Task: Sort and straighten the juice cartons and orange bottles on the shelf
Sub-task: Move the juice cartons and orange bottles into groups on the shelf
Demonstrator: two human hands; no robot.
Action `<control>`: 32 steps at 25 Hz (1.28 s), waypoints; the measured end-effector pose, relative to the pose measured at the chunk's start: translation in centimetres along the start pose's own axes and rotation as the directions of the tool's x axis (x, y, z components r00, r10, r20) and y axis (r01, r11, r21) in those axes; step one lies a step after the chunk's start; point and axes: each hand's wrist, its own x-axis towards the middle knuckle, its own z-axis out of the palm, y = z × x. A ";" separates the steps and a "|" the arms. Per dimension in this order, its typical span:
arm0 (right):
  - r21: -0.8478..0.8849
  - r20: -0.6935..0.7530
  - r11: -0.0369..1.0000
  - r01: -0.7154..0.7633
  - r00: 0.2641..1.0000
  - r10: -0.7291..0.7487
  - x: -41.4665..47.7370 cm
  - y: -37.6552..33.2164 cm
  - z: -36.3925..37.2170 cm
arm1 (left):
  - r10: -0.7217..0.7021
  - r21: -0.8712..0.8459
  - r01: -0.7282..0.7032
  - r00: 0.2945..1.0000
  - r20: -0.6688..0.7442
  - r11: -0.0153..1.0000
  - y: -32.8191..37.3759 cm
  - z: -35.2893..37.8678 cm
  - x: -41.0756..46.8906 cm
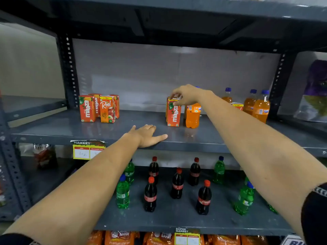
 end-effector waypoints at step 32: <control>0.119 0.176 0.992 0.046 0.982 -0.066 12.2 -14.3 0.1 | -0.014 0.184 0.030 0.996 -0.085 0.982 -16.8 -3.5 -7.0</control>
